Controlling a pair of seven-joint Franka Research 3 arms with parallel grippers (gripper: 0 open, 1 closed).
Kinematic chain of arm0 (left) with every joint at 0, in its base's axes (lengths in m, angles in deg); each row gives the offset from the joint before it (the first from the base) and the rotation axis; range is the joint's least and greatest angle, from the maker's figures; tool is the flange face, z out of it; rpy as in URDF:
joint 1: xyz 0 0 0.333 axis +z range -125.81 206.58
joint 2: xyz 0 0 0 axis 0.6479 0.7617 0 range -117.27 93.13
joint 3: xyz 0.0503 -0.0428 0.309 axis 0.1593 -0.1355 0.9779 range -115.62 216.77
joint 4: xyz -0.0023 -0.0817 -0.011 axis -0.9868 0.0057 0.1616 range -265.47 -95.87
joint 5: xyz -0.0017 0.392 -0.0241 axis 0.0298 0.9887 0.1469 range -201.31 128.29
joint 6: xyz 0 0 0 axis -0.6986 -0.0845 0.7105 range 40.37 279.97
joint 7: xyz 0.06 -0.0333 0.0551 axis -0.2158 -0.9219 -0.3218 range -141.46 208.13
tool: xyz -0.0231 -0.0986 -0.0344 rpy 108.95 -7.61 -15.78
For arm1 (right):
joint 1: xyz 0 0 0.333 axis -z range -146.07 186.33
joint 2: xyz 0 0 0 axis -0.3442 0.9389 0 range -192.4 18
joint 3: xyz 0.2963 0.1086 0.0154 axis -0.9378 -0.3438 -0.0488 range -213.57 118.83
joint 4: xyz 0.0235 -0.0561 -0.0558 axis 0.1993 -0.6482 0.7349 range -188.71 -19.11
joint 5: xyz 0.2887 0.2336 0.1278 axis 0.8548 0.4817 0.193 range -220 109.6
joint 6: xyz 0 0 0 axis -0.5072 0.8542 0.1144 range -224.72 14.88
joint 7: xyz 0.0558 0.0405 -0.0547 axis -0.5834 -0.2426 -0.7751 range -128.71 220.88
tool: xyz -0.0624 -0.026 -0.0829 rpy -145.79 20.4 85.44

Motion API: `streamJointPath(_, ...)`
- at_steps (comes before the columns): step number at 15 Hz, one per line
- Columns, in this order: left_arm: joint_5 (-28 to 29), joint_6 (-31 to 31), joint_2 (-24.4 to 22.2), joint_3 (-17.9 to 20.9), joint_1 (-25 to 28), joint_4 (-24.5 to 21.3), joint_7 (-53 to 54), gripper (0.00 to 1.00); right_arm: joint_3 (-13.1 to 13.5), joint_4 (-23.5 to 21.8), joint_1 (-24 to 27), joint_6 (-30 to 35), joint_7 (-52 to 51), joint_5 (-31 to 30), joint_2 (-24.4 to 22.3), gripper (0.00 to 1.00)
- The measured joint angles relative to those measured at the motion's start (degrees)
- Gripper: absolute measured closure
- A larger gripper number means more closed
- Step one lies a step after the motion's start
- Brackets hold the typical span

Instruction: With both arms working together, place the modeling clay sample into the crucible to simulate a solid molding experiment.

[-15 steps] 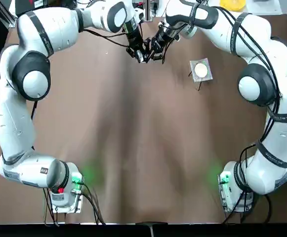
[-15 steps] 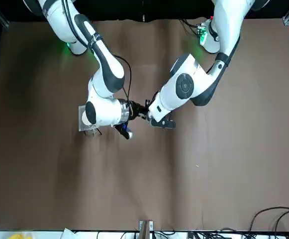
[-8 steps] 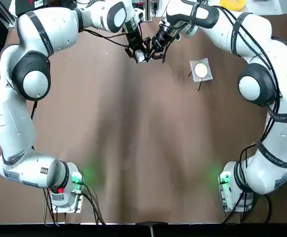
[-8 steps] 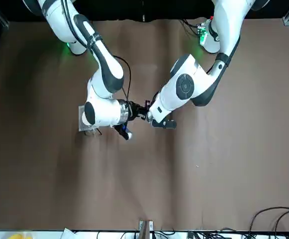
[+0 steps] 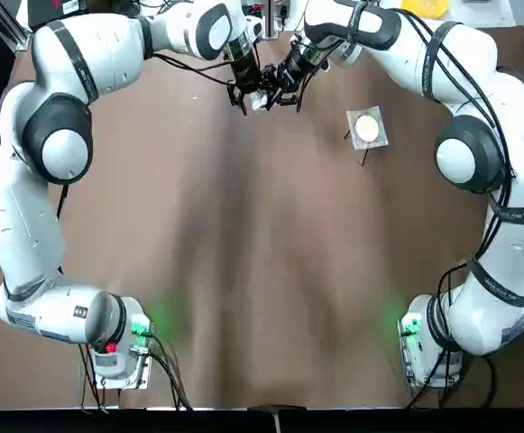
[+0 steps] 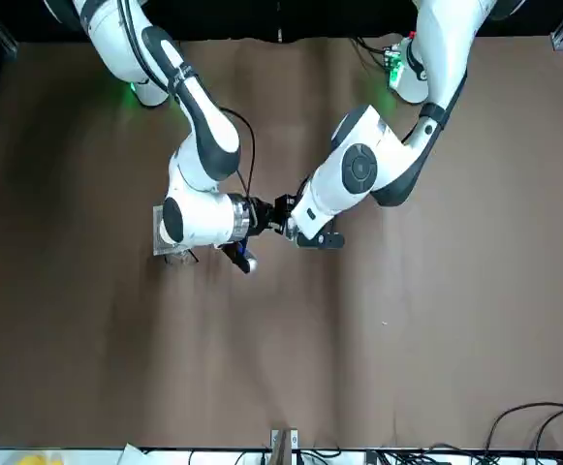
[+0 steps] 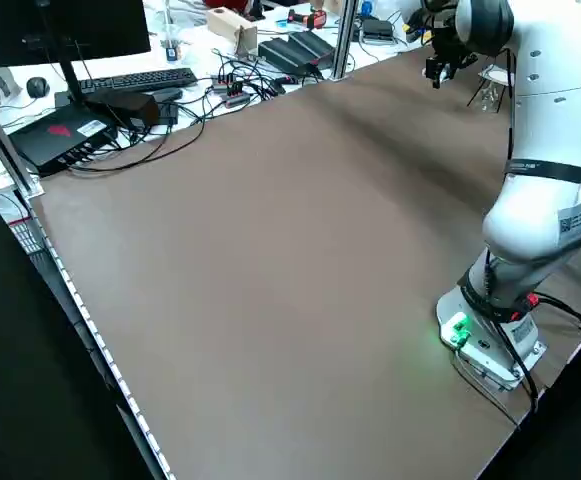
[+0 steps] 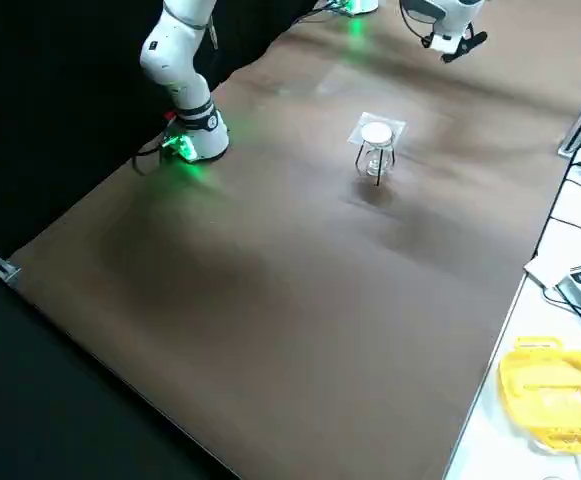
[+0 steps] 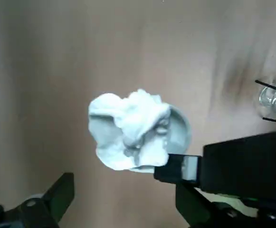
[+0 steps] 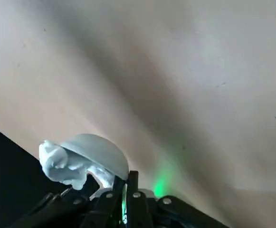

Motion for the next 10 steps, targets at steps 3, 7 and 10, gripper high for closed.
streamJointPath(3,-0.04,-1.35,-0.08,-0.53,0.01,0.25,-0.56,0.0,-0.23,0.01,-0.24,-0.31,-0.09,0.27,0.08,0.96)
streamJointPath(7,-0.07,-5.13,-0.48,-0.65,0.18,1.01,-0.68,0.0,-0.36,0.01,-0.47,-0.61,-0.51,0.59,0.11,0.96)
streamJointPath(10,-0.07,-10.02,-0.84,-0.74,0.83,1.45,-0.68,0.0,-0.12,0.02,1.3,-0.46,-1.69,0.61,0.12,0.96)
